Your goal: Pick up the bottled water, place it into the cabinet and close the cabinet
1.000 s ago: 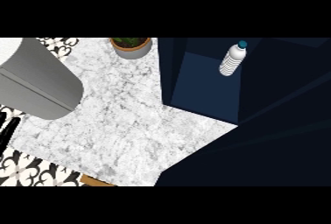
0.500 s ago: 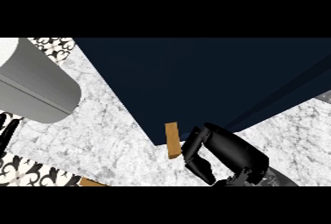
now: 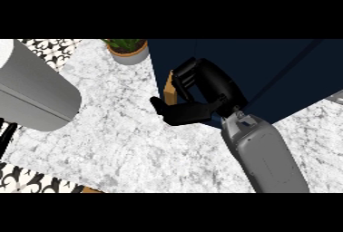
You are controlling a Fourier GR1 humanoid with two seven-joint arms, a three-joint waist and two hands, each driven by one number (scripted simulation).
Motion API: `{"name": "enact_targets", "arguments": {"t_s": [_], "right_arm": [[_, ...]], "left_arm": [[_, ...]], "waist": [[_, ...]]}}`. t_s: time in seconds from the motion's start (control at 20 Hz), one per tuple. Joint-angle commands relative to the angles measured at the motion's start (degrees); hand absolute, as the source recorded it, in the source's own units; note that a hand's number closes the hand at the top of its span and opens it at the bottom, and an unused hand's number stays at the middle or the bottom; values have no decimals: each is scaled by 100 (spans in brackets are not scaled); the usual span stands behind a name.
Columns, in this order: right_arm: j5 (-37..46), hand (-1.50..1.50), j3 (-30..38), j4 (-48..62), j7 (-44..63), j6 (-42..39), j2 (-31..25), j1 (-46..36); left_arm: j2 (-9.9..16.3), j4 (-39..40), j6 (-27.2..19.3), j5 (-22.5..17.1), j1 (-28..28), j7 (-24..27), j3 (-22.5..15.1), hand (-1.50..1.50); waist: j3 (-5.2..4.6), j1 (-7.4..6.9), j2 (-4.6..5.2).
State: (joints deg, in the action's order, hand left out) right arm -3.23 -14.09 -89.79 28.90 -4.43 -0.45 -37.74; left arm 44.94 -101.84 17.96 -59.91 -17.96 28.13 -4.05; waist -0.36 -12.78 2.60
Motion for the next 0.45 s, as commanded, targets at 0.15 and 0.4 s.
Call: {"name": "enact_targets", "arguments": {"t_s": [0.15, 0.4], "right_arm": [[-454, -150, 693, 1378, -125, 1100, 45, -1217], [-632, -150, 467, 1799, -280, 1491, 45, -1494]], "left_arm": [[-17, 62, 103, -19, -106, 32, 56, -150], [-39, 84, 181, 24, -134, 12, -3, -150]], "waist": [[21, 52, 4], [17, 81, 3]]}}
